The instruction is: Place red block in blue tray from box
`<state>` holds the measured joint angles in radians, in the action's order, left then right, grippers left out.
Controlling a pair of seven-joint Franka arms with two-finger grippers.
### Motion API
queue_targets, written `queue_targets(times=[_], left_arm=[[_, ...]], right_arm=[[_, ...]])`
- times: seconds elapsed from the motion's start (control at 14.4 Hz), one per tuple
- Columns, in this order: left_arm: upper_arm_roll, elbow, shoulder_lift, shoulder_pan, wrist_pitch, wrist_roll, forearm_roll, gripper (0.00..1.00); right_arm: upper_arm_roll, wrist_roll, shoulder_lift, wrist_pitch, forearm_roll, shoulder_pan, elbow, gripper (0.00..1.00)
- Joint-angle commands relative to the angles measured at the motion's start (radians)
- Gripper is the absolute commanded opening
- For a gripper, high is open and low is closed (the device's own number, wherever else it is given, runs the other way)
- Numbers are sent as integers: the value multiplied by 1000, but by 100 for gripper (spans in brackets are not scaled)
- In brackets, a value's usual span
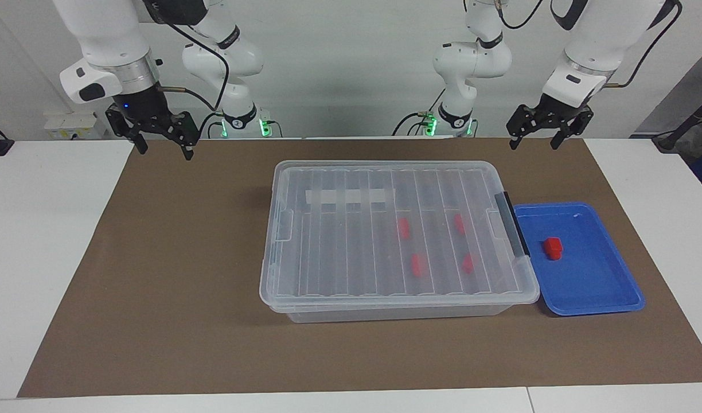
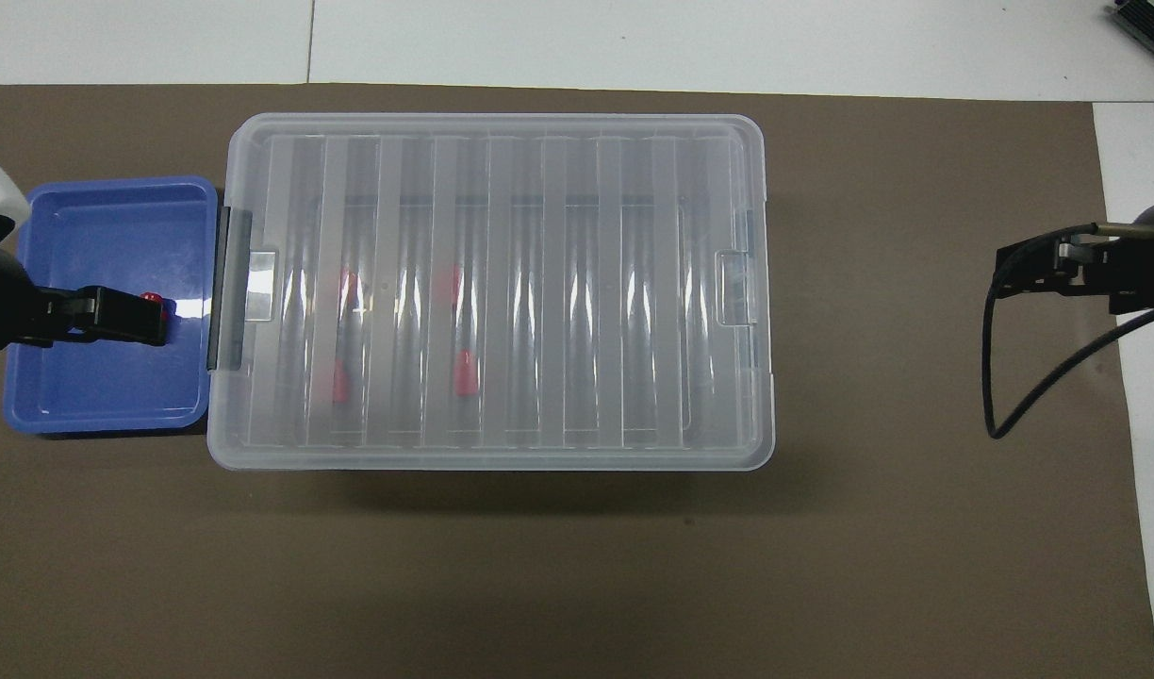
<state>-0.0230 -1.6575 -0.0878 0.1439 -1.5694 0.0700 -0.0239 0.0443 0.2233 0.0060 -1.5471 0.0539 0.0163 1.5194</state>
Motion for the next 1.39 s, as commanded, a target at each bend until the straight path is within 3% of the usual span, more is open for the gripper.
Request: queue_targets(times=[0.0,1.32], left_arm=[[-6,30,22,20,16,10,5,100],[-32,10,17,-10,-34,7,5,100]], right_arm=[[9,31,2,25,-3,-4,-4,100],[8,21,-21,16,-45,-4,47,100]])
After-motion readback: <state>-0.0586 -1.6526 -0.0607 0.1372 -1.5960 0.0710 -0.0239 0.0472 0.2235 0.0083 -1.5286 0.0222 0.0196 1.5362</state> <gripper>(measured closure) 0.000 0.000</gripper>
